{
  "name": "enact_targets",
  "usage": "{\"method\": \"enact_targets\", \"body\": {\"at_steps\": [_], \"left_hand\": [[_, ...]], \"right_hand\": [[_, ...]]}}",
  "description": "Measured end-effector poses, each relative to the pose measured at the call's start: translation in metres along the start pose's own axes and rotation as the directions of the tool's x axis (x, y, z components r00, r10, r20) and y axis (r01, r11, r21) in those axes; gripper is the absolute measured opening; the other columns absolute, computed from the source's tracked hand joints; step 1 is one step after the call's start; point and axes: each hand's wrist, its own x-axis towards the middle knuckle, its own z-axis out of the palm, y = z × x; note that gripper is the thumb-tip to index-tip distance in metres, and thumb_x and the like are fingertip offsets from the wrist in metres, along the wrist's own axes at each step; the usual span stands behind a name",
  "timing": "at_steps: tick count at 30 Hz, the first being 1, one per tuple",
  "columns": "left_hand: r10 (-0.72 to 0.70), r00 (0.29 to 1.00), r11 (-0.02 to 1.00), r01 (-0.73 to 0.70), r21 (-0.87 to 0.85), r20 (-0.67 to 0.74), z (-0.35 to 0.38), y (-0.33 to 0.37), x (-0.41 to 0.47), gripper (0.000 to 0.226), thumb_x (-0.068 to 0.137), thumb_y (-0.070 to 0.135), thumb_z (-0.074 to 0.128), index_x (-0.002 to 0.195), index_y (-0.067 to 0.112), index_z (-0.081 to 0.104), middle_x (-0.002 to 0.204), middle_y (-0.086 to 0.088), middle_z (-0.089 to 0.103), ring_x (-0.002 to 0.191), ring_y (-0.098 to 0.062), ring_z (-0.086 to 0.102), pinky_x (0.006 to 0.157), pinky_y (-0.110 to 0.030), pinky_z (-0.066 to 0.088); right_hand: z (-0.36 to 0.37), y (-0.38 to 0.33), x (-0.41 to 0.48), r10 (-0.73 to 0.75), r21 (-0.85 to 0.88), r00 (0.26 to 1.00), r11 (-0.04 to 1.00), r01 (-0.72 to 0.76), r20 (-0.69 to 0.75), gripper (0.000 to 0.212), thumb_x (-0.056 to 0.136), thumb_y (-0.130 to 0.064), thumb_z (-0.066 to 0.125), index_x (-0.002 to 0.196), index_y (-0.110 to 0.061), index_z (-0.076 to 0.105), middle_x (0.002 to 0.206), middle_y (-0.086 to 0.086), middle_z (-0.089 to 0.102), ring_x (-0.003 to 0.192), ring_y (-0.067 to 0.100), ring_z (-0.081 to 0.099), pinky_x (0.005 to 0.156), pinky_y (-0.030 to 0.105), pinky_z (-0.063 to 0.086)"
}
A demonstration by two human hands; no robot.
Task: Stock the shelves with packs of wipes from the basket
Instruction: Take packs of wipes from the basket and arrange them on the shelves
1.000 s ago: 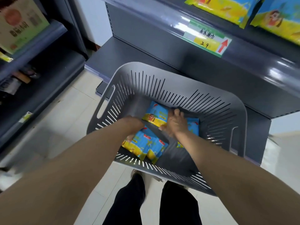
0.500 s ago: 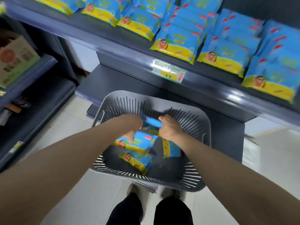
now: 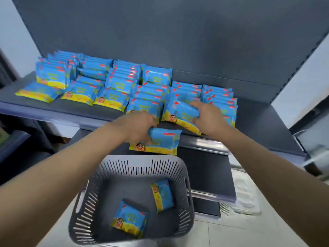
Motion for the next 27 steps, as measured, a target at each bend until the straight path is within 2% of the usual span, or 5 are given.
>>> {"method": "enact_targets", "body": {"at_steps": [4, 9, 13, 18, 27], "left_hand": [[-0.054, 0.998, 0.997, 0.052, -0.053, -0.038, -0.008, 0.004, 0.008, 0.029, 0.07, 0.028, 0.075, 0.074, 0.024, 0.047, 0.065, 0.008, 0.04, 0.071, -0.019, 0.045, 0.055, -0.028, 0.029], [-0.17, 0.98, 0.985, 0.166, -0.043, -0.107, -0.013, -0.008, 0.011, 0.026, 0.072, 0.029, 0.073, 0.087, 0.016, 0.057, 0.092, -0.005, 0.061, 0.092, -0.028, 0.057, 0.072, -0.032, 0.045], [-0.266, 0.955, 0.964, 0.259, -0.063, -0.133, -0.013, -0.021, 0.014, 0.023, 0.074, 0.028, 0.072, 0.086, 0.018, 0.054, 0.092, -0.009, 0.062, 0.088, -0.03, 0.057, 0.068, -0.032, 0.043], [-0.324, 0.936, 0.946, 0.314, -0.084, -0.138, -0.003, -0.034, 0.016, 0.034, 0.077, 0.028, 0.071, 0.105, 0.013, 0.06, 0.102, -0.008, 0.063, 0.094, -0.028, 0.057, 0.072, -0.032, 0.045], [-0.352, 0.92, 0.932, 0.327, -0.156, -0.173, -0.003, -0.074, 0.02, 0.022, 0.076, 0.024, 0.072, 0.088, 0.022, 0.054, 0.082, 0.0, 0.051, 0.075, -0.022, 0.048, 0.061, -0.028, 0.034]], "right_hand": [[0.002, 0.019, 0.02, -0.001, -0.051, 0.997, 0.999, 0.004, 0.075, 0.048, 0.087, -0.016, 0.056, 0.132, -0.024, 0.045, 0.124, 0.012, 0.06, 0.113, 0.034, 0.054, 0.094, 0.04, 0.04], [0.027, 0.02, 0.051, -0.037, -0.089, 0.986, 0.995, 0.052, 0.164, 0.042, 0.088, -0.019, 0.055, 0.129, -0.025, 0.046, 0.123, 0.01, 0.06, 0.115, 0.032, 0.053, 0.095, 0.039, 0.036], [0.038, 0.02, 0.074, -0.071, -0.176, 0.987, 0.98, 0.095, 0.141, 0.039, 0.087, -0.016, 0.053, 0.125, -0.023, 0.049, 0.117, 0.01, 0.063, 0.111, 0.033, 0.055, 0.095, 0.039, 0.034], [0.041, 0.027, 0.097, -0.037, -0.268, 0.989, 0.96, 0.074, 0.141, 0.039, 0.088, -0.011, 0.05, 0.125, -0.02, 0.047, 0.107, 0.011, 0.063, 0.101, 0.033, 0.056, 0.08, 0.037, 0.031], [0.053, 0.013, 0.097, 0.065, -0.375, 0.998, 0.925, -0.062, -0.005, 0.048, 0.084, -0.01, 0.053, 0.13, -0.011, 0.041, 0.13, 0.014, 0.043, 0.123, 0.034, 0.033, 0.097, 0.043, 0.029]]}}
